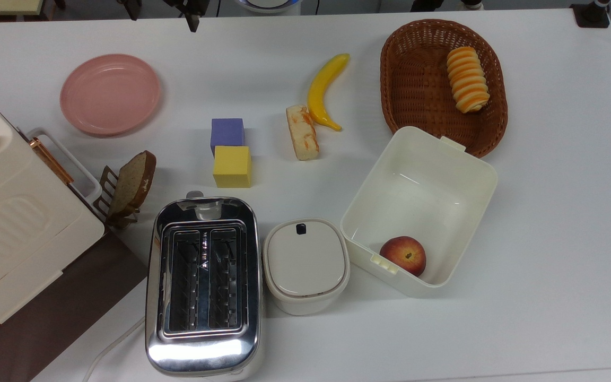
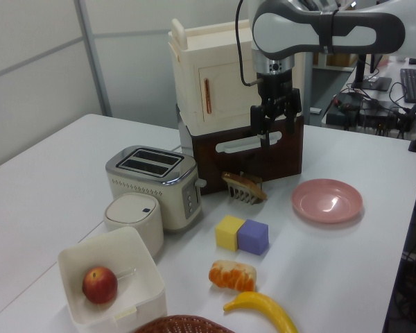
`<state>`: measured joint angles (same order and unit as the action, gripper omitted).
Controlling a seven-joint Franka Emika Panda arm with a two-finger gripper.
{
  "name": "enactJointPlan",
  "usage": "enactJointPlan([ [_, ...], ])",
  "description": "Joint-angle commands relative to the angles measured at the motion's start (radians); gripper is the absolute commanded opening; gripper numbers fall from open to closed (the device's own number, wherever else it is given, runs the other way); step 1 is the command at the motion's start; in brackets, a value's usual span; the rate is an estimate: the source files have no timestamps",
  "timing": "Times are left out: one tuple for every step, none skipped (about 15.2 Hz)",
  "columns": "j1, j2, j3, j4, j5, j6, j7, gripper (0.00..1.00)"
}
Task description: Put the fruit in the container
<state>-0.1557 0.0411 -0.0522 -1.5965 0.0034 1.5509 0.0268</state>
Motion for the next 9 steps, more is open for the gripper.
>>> enactJointPlan([
  [0.001, -0.009, 0.003, 0.003, 0.023, -0.022, 0.004, 1.00],
  [-0.001, -0.010, 0.002, 0.004, 0.023, -0.020, 0.004, 1.00],
  [-0.004, -0.010, 0.002, 0.004, 0.023, -0.018, 0.002, 1.00],
  [-0.007, -0.009, 0.002, 0.004, 0.023, -0.017, -0.007, 1.00],
  [-0.007, -0.009, 0.000, 0.004, 0.023, -0.015, -0.008, 1.00],
  [-0.007, -0.009, 0.000, 0.004, 0.023, -0.015, -0.008, 1.00],
  [-0.007, -0.009, 0.002, 0.004, 0.021, -0.014, -0.007, 1.00],
  [-0.007, -0.009, 0.002, 0.003, 0.021, -0.014, -0.007, 1.00],
  [-0.007, -0.009, 0.002, 0.003, 0.020, -0.014, -0.007, 1.00],
])
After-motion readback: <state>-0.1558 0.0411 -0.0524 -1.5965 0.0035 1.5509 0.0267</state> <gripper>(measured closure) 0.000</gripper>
